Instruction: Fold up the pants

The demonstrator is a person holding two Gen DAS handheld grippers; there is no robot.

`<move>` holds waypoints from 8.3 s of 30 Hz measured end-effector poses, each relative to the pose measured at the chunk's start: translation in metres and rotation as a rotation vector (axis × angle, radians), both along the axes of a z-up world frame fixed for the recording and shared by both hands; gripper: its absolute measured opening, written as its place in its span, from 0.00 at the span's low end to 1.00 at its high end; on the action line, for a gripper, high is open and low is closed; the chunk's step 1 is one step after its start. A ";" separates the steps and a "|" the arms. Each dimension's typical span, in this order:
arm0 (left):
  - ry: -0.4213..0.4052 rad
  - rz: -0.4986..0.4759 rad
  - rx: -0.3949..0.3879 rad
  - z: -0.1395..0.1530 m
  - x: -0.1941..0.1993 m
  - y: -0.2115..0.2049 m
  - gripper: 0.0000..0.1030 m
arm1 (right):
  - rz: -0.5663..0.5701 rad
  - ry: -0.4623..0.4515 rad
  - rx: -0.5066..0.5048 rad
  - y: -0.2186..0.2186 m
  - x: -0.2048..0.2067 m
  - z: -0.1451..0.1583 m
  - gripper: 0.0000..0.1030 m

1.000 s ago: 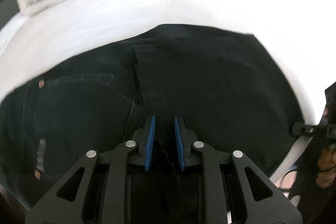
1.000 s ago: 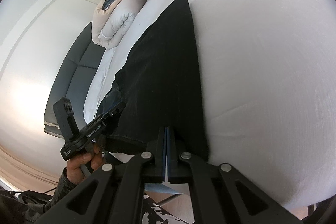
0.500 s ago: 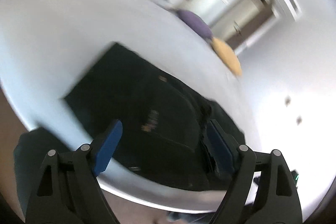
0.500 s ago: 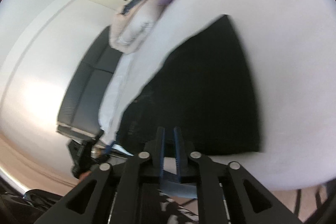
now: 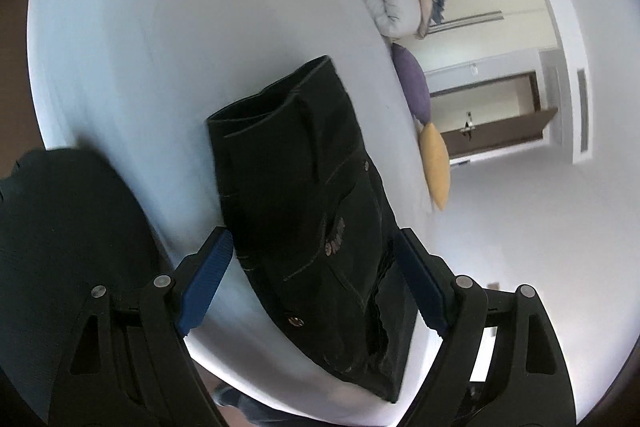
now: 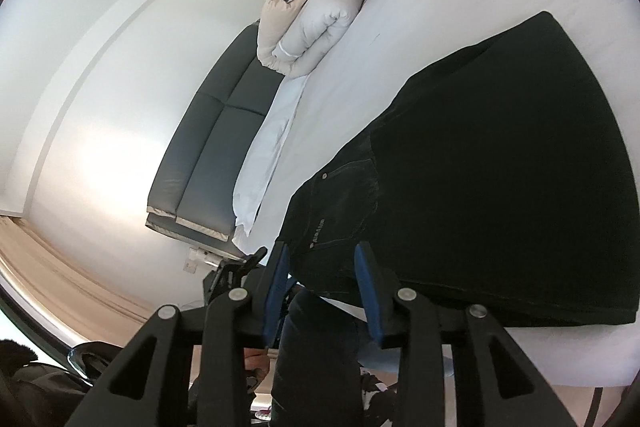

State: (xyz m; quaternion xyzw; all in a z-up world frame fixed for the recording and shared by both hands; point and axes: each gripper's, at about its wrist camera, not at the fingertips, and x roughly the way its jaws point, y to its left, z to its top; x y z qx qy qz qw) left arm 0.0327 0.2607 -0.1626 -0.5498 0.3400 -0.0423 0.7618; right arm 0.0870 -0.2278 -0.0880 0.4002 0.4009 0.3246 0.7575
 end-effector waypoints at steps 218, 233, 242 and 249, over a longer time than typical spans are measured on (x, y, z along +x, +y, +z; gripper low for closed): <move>-0.178 -0.892 0.684 0.103 0.220 -0.307 0.18 | -0.166 -0.014 -0.553 -0.092 0.042 0.028 0.18; -0.157 -0.958 0.788 0.066 0.351 -0.384 0.19 | -0.210 0.080 -0.525 -0.175 0.159 -0.017 0.19; -0.168 -0.911 0.746 0.042 0.360 -0.362 0.43 | -0.306 0.123 -0.370 -0.205 0.149 -0.055 0.44; -0.348 -0.717 1.001 0.103 0.279 -0.353 0.63 | -0.469 0.039 -0.504 -0.211 0.087 -0.009 0.62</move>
